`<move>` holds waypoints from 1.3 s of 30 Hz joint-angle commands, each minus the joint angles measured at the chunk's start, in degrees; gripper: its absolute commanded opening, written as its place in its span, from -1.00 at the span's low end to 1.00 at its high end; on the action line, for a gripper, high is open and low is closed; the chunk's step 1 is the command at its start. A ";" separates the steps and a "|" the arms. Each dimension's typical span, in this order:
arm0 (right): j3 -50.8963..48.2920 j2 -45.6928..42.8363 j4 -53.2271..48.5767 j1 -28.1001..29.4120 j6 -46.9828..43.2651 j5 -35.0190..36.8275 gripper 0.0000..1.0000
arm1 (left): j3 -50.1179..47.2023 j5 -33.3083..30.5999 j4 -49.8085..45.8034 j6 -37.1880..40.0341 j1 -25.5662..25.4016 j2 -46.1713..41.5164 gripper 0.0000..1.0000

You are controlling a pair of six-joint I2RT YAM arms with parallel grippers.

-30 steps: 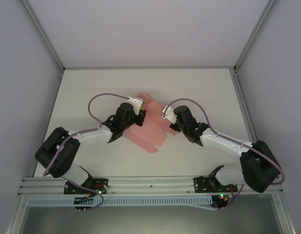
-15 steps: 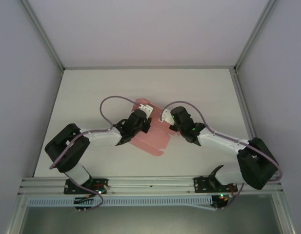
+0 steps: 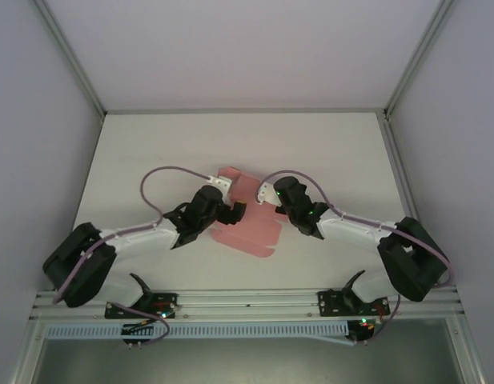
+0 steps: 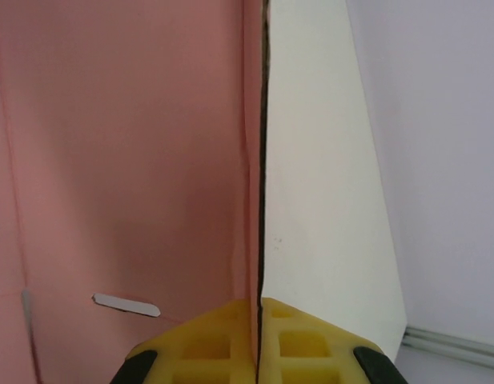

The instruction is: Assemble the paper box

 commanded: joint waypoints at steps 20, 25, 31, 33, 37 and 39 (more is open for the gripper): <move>-4.28 6.80 22.84 3.30 -16.02 5.00 -1.00 | 10.00 8.00 -4.78 -9.65 31.85 3.66 1.00; -4.16 7.43 22.84 3.31 -15.70 5.48 -1.00 | 16.27 22.09 0.90 -4.01 31.61 14.67 0.99; -3.64 7.88 22.71 3.45 -14.68 5.99 -1.00 | 20.79 28.29 0.19 3.17 28.50 21.03 0.97; -3.46 7.80 22.14 3.58 -14.27 5.84 -1.00 | 20.42 28.47 1.08 4.59 27.46 21.56 0.93; -2.99 7.94 21.65 3.72 -13.27 6.55 -1.00 | 18.77 32.71 3.17 6.03 26.43 21.37 0.83; -2.81 7.87 21.39 3.71 -13.07 6.84 -1.00 | 17.68 33.92 3.03 6.25 26.24 20.66 0.79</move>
